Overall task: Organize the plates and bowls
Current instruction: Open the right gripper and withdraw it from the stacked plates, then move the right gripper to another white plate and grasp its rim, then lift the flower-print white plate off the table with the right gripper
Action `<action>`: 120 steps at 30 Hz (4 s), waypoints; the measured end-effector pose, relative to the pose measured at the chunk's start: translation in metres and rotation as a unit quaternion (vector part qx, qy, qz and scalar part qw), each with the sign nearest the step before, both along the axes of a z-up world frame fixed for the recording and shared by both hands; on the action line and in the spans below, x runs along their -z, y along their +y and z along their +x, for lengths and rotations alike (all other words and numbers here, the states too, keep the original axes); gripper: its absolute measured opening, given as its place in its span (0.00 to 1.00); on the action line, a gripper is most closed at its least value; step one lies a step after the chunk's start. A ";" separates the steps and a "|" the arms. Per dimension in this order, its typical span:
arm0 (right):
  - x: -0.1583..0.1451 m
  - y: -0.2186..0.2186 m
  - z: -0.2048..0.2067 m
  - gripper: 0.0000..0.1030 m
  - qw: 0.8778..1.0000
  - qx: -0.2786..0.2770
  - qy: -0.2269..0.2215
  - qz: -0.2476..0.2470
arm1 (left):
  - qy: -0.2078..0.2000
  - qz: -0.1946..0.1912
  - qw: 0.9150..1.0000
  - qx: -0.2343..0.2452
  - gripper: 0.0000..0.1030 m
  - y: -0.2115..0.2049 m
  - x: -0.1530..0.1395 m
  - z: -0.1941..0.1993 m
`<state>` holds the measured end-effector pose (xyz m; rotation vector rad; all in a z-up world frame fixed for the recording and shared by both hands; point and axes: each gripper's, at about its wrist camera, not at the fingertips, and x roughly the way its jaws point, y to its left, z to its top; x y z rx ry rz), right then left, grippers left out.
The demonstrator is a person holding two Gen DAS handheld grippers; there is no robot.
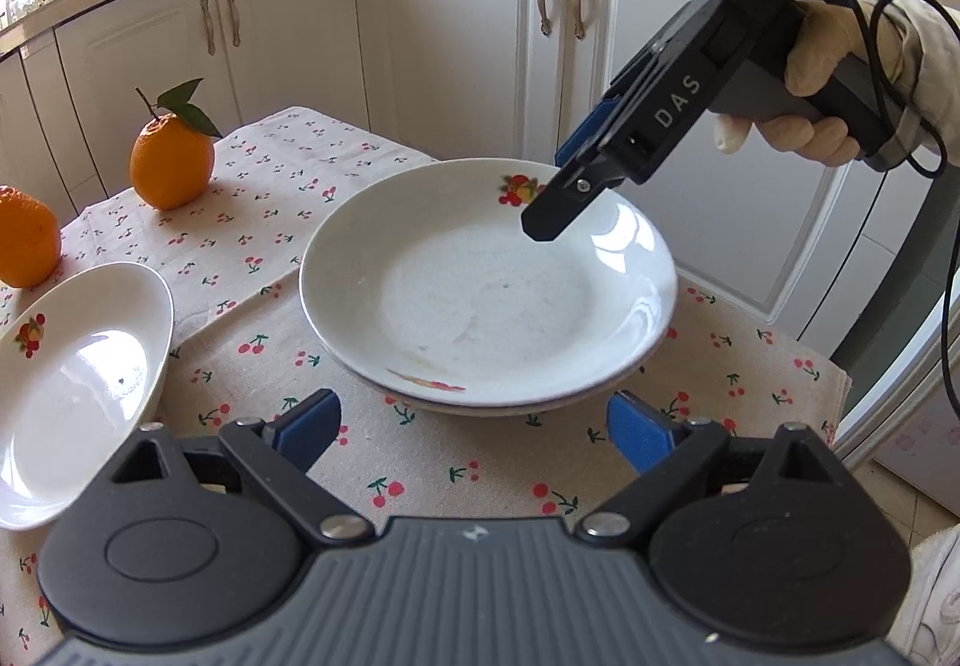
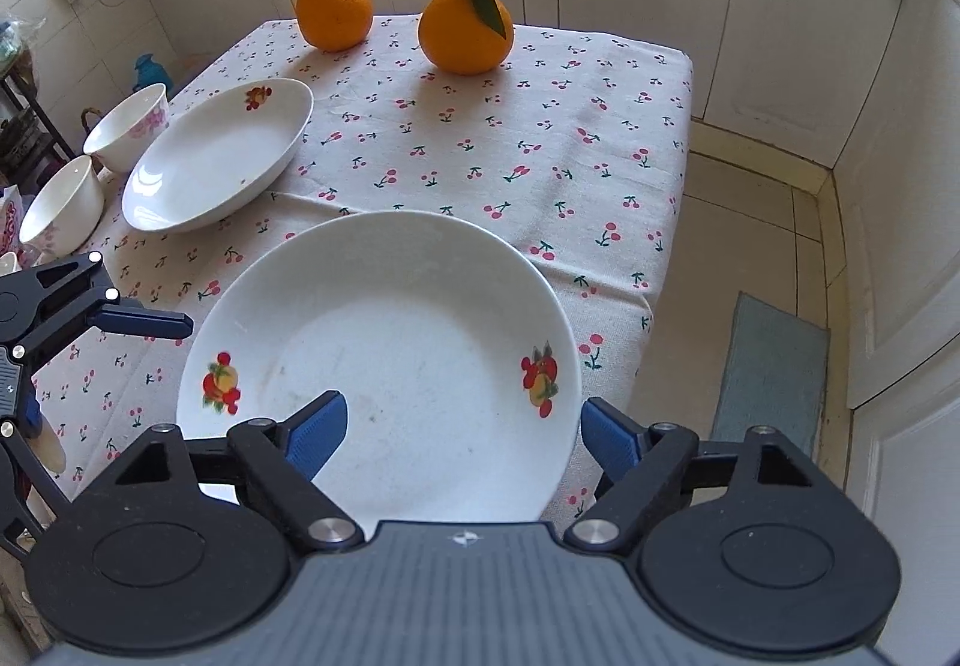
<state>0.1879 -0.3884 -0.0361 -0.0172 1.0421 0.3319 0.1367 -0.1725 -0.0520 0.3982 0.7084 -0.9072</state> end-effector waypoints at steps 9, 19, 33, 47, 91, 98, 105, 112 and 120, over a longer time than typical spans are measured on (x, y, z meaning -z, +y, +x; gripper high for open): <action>-0.020 0.031 -0.019 0.98 0.999 -0.023 -0.044 -0.020 | -0.010 -0.030 0.998 -0.058 0.94 0.029 -0.009 -0.010; -0.037 0.088 -0.025 1.00 0.992 -0.078 -0.094 -0.025 | -0.029 -0.017 0.966 -0.257 0.95 0.075 0.000 0.008; -0.029 0.153 0.020 1.00 0.981 -0.157 -0.112 -0.040 | -0.029 -0.004 0.945 -0.325 0.95 0.097 0.024 0.046; -0.003 0.169 0.095 1.00 0.980 -0.182 -0.071 -0.029 | -0.018 -0.017 0.942 -0.336 1.00 0.101 0.034 0.065; 0.036 0.194 0.240 0.65 0.966 -0.234 0.039 0.104 | -0.053 -0.029 0.941 -0.332 0.99 0.104 0.030 0.078; 0.035 0.190 0.235 0.65 0.967 -0.229 0.044 0.102 | -0.055 -0.025 0.944 -0.323 0.99 0.104 0.027 0.076; 0.030 0.183 0.223 0.65 0.968 -0.224 0.051 0.105 | -0.053 -0.030 0.951 -0.304 0.99 0.107 0.021 0.068; 0.022 0.177 0.205 0.65 0.968 -0.222 0.047 0.106 | -0.035 -0.034 0.958 -0.283 0.98 0.111 0.017 0.058; 0.010 0.170 0.186 0.66 0.969 -0.217 0.038 0.112 | -0.033 -0.027 0.963 -0.268 0.98 0.109 0.009 0.044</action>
